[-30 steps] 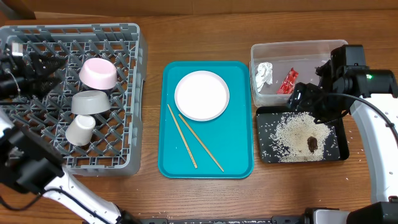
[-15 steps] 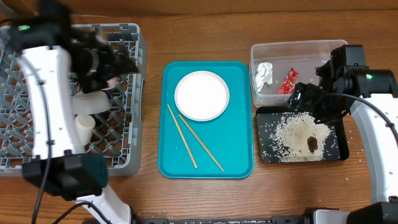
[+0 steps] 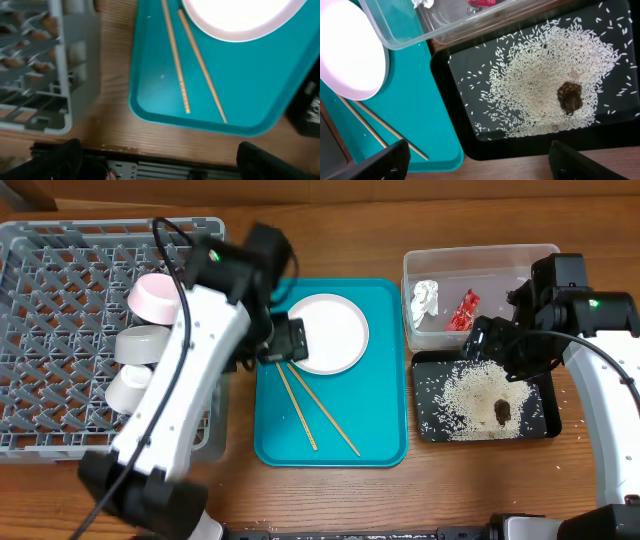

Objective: Sort waste into correct bins and load items into the dishwasher
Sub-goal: 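Reach the left gripper to the tray and grasp one chopstick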

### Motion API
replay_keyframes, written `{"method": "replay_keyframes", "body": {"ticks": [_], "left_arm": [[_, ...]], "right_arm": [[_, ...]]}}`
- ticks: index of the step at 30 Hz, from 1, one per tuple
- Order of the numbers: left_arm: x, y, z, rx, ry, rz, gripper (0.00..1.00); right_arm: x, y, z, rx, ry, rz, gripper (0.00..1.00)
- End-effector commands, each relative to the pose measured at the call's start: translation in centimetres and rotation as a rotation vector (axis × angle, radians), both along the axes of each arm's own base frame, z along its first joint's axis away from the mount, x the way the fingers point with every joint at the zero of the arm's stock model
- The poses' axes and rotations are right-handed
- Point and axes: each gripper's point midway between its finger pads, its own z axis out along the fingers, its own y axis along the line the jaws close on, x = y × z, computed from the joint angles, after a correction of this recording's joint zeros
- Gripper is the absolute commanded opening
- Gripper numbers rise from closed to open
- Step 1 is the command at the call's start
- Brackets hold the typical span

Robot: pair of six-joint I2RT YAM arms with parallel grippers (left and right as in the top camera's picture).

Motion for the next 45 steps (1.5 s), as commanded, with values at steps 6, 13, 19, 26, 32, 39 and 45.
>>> {"method": "replay_keyframes", "body": {"ticks": [6, 13, 19, 26, 32, 39, 45], "left_arm": [[0.3, -1.3, -3.6, 0.101, -0.163, 0.142, 1.00], [-0.2, -3.0, -11.4, 0.037, -0.066, 0.138, 0.95], [-1.3, -2.8, -15.4, 0.049, -0.009, 0.088, 0.85], [-2.2, -4.0, -18.7, -0.019, 0.048, -0.067, 0.79], [-3.4, -3.9, -20.9, -0.013, 0.136, -0.106, 0.78], [-4.1, -4.6, -22.8, -0.045, 0.205, -0.176, 0.55], [-4.6, -4.4, -23.0, -0.042, 0.230, -0.177, 0.04]], "right_arm": [[0.5, -0.3, 1.0, -0.017, -0.040, 0.004, 0.91], [0.5, -0.4, 1.0, -0.021, -0.040, 0.003, 0.92], [0.5, -0.4, 1.0, -0.023, -0.040, 0.003, 0.92], [0.5, -0.4, 1.0, -0.023, -0.040, 0.003, 0.92], [0.5, -0.4, 1.0, -0.023, -0.040, 0.003, 0.92], [0.5, -0.4, 1.0, -0.023, -0.039, 0.003, 0.92], [0.5, -0.4, 1.0, -0.023, -0.039, 0.003, 0.92]]}}
